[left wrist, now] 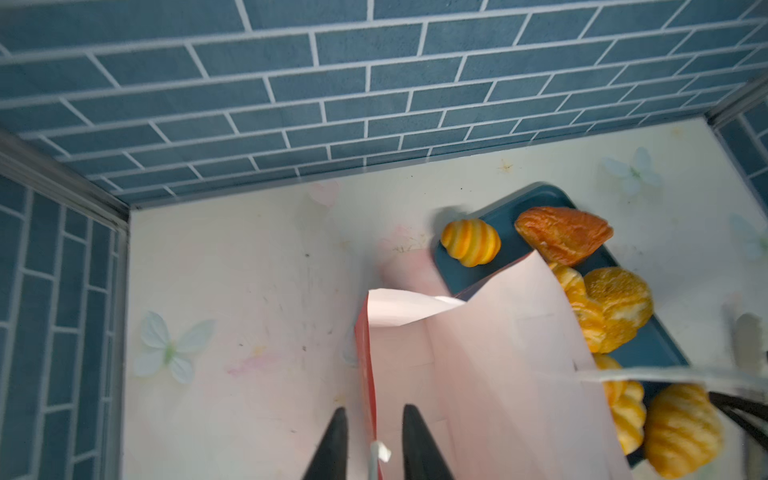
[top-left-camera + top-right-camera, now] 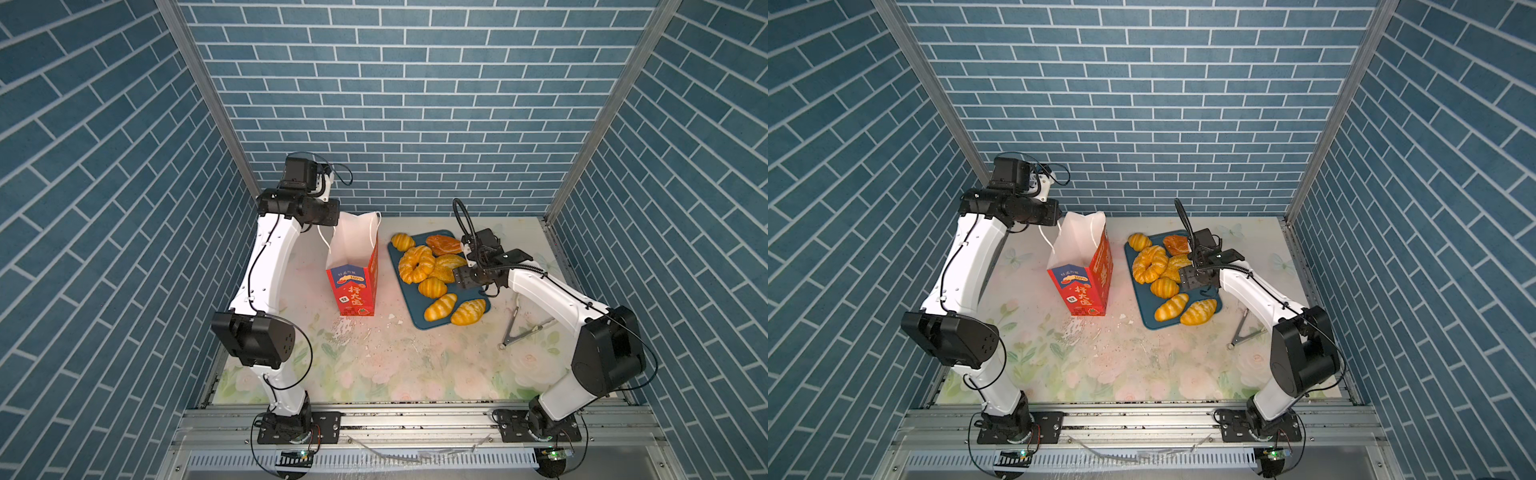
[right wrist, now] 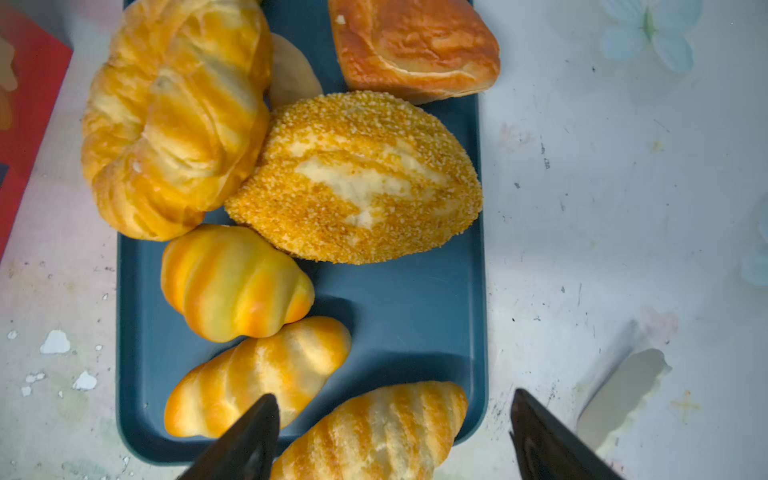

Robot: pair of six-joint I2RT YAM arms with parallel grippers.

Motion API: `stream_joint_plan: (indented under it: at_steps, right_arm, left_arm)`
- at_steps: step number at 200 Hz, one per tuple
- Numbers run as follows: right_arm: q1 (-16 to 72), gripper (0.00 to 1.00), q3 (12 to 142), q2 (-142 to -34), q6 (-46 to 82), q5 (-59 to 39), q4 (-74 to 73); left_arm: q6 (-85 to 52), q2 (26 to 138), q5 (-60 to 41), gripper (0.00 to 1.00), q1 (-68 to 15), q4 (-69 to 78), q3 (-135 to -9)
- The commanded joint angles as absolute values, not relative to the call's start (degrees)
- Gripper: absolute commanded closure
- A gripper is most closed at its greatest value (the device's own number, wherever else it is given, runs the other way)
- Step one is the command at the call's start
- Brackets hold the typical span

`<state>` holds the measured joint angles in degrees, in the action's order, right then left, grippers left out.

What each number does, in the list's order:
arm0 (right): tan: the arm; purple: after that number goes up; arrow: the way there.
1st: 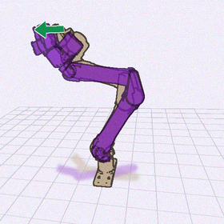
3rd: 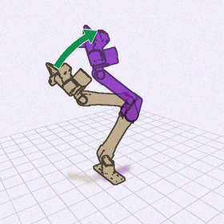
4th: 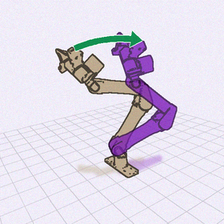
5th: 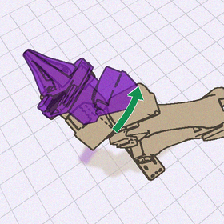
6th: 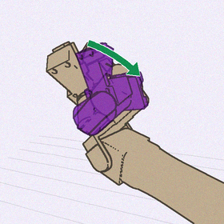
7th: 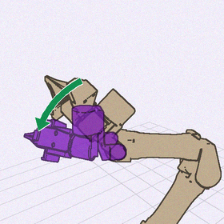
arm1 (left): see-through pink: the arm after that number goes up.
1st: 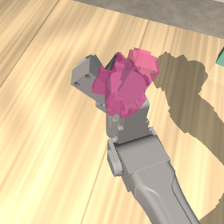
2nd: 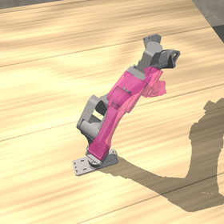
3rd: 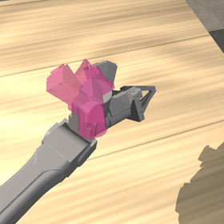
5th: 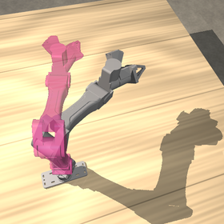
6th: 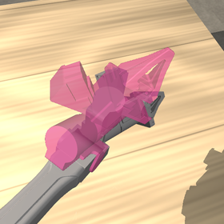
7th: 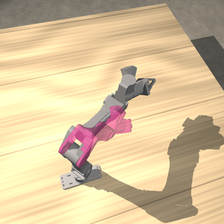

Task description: Place the fake bread into the paper bag

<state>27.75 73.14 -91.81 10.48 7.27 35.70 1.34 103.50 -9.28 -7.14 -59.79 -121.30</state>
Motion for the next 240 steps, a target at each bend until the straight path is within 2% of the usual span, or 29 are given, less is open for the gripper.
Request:
stream_joint_plan:
  at_steps: [1, 10, 20, 64, 121, 181, 240]
  right_arm:
    - [26.35, 0.12, 72.95, -88.74, 14.94, 9.18, 38.47]
    - [25.57, 0.12, 72.53, -88.11, 15.52, 9.22, 38.74]
    - [24.78, 0.11, 72.1, -87.24, 16.05, 9.31, 39.21]
    - [18.28, 0.09, 69.22, -82.23, 22.1, 7.05, 45.24]
    - [8.7, 0.06, 59.55, -78.31, 36.3, 7.53, 52.94]
    - [5.9, 0.02, 49.57, -75.49, 46.46, 6.22, 49.3]
    - [4.77, 0.01, 44.87, -80.8, 50.31, 5.8, 38.14]
  left_arm:
    - [1.46, 101.91, -8.79, 0.45, -6.9, -62.33, -121.96]
    - [0.91, 100.67, -7.8, 0.36, -6.91, -61.76, -121.0]
    - [0.63, 99.18, -6.33, 0.31, -6.94, -61.7, -119.83]
    - [-0.3, 88.45, -1.47, 0.23, -6.9, -57.99, -108.06]
    - [-2.83, 77.47, -2.93, 0.2, -6.85, -50.94, -92.76]
    - [-2.5, 77.05, -3.96, 0.2, -6.76, -50.81, -92.42]
    - [-0.72, 77.82, -4.14, 0.2, -6.16, -52.53, -93.76]
